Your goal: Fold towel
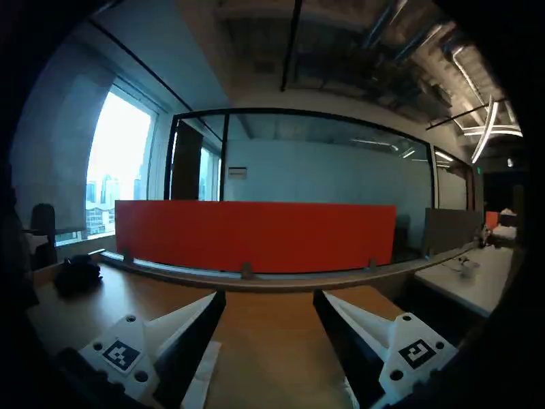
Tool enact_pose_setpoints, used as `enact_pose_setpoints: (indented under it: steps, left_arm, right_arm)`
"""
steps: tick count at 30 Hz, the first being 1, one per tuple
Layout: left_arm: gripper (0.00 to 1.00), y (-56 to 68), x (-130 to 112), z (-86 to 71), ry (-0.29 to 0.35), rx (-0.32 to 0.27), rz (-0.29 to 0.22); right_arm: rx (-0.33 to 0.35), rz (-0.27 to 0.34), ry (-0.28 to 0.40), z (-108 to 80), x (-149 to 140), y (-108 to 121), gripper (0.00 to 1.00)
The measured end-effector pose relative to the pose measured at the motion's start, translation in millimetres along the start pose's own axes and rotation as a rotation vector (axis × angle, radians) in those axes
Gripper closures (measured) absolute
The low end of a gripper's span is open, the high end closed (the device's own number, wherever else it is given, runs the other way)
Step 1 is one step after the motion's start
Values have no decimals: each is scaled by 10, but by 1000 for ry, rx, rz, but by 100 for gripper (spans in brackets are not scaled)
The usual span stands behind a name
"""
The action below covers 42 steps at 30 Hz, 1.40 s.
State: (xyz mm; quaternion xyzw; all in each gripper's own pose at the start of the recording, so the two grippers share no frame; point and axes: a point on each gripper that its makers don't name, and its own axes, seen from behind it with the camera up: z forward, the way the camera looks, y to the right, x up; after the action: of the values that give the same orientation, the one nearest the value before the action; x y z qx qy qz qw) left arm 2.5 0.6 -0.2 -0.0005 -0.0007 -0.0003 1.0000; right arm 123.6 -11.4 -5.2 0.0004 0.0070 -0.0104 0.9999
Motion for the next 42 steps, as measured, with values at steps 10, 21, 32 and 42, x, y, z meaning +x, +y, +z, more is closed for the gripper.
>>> enact_pose_setpoints:
  steps: [10,21,32,42]
  left_arm:
    - [4,59,250,-3,-24,-21,11]
    - [4,301,218,5,-97,-135,53]
    - [4,578,-1,26,-184,-297,74]
    - [4,804,-169,7,-246,-425,119]
  right_arm:
    - [-9,-4,1,0,445,-11,1]
    - [68,-60,-59,43,470,-114,0]
    - [264,-118,-167,51,290,-473,0]
    - [405,-192,-249,17,48,-747,0]
